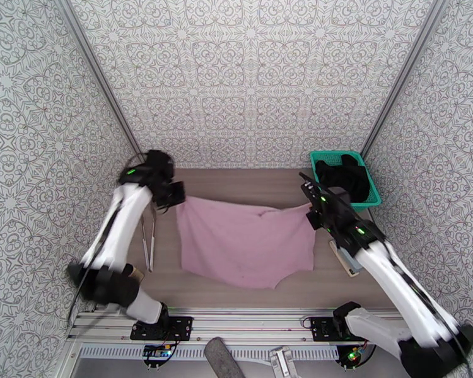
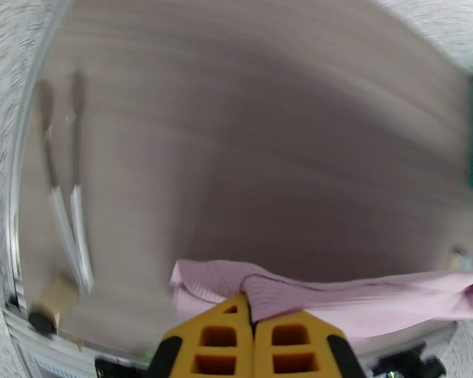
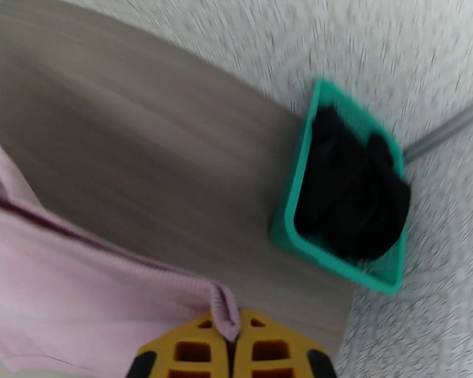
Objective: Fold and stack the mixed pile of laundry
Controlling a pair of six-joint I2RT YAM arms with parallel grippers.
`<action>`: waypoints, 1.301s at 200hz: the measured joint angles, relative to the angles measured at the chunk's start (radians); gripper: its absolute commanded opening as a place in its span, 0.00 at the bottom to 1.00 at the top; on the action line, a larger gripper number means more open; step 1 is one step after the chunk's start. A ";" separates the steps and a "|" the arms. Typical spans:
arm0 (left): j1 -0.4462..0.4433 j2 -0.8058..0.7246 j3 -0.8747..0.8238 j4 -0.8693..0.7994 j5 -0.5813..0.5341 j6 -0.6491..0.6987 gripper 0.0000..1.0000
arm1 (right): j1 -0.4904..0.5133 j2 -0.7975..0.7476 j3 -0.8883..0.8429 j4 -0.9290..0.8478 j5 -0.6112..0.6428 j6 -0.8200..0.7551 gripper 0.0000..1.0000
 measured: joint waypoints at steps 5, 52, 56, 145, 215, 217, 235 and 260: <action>-0.011 0.044 0.030 0.009 -0.008 0.000 0.00 | -0.010 0.028 -0.003 0.018 -0.003 0.004 0.00; -0.097 0.096 0.249 0.021 -0.083 0.012 0.00 | -0.019 0.000 0.037 0.120 -0.082 0.006 0.00; -0.101 0.078 0.257 0.021 -0.088 0.012 0.00 | -0.019 -0.018 0.046 0.121 -0.097 0.006 0.00; -0.275 -0.499 0.235 -0.167 -0.214 -0.013 0.00 | -0.019 -0.467 0.259 -0.050 -0.577 0.011 0.00; -0.315 -0.572 0.199 -0.297 -0.264 -0.056 0.00 | -0.019 -0.525 0.285 -0.204 -0.570 0.040 0.00; -0.314 -0.568 0.191 -0.295 -0.264 -0.056 0.00 | -0.019 -0.521 0.282 -0.203 -0.564 0.041 0.00; -0.291 -0.520 0.110 -0.266 -0.253 -0.045 0.00 | -0.019 -0.470 0.209 -0.183 -0.498 0.056 0.00; -0.212 -0.379 -0.050 -0.150 -0.195 -0.025 0.00 | -0.019 -0.319 0.046 -0.095 -0.409 0.082 0.00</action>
